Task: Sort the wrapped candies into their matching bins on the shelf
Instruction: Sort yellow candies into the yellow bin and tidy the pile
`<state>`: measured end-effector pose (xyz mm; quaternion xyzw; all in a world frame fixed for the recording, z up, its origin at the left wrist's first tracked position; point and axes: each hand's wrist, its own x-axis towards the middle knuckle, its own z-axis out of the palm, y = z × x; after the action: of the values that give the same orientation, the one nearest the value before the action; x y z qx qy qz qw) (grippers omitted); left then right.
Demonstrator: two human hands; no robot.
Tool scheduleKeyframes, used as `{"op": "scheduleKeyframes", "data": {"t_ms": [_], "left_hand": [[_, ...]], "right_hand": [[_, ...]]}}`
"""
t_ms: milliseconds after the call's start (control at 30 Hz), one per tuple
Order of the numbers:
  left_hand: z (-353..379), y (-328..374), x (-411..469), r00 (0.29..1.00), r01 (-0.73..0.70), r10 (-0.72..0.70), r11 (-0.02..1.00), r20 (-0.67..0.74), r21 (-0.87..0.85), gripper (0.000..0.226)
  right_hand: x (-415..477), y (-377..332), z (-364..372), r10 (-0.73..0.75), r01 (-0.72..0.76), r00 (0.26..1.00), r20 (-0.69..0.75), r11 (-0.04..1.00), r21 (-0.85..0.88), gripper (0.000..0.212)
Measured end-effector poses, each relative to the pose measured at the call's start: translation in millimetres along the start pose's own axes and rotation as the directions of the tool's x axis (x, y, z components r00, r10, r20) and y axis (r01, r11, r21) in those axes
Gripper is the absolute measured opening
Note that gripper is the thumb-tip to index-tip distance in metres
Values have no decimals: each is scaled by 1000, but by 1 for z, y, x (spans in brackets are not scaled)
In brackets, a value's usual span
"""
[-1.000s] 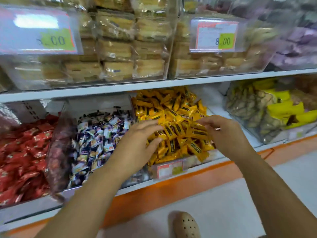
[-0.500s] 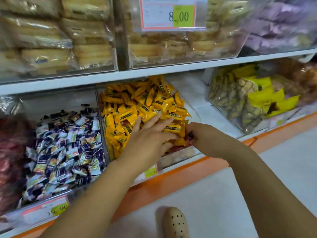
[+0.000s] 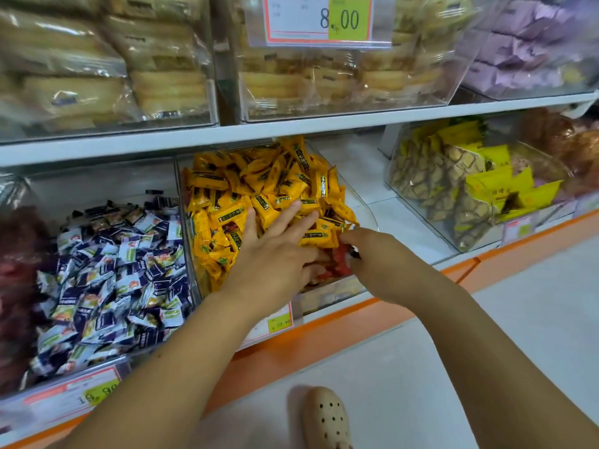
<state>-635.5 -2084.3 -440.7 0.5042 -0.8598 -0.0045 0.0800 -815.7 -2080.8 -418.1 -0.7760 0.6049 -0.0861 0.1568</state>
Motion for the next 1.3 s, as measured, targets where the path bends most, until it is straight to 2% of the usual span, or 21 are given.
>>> {"op": "scheduleKeyframes", "data": {"t_ms": [67,167,333,400,533,633,700,833,933,1133,1300], "left_hand": [[-5,-6,-4,999,34,-35,999,40,9,29],[-10,-11,-8,994,64,-63,998,93,-1,35],[-14,-22,-14,990,94,-83,991,114,-94,35],[-15,-25,-15,992,91,-77,986,104,-137,34],[-15,-25,-16,993,88,-65,963,100,-253,31],[-17,-20,-19,998,46,-28,953,65,-300,25],[-18,-16,-20,1000,-3,10,956,21,-295,17],[-19,-14,-18,995,-39,61,970,85,-240,17],[-18,-9,-17,985,-13,40,988,168,-157,28],[-14,-9,-16,998,45,-31,973,63,-227,11],[-13,-14,-15,998,71,-69,966,13,-248,13]], "right_hand": [[0,-3,1,13,-11,1000,27,997,-80,24],[5,-6,0,69,-64,990,123,997,-46,26],[19,-13,1,88,-83,979,185,996,-37,44],[18,-13,1,73,-78,985,158,996,30,43],[15,-10,3,47,-50,999,22,985,163,24],[15,-7,6,58,-51,998,-34,984,172,16],[14,-5,5,60,-56,998,-17,983,173,11],[9,-6,2,20,-31,998,66,986,161,21],[12,-5,3,5,-12,999,46,989,148,20],[12,4,5,25,-6,997,-70,965,260,8],[10,6,8,123,-56,977,-173,936,346,21]]}}
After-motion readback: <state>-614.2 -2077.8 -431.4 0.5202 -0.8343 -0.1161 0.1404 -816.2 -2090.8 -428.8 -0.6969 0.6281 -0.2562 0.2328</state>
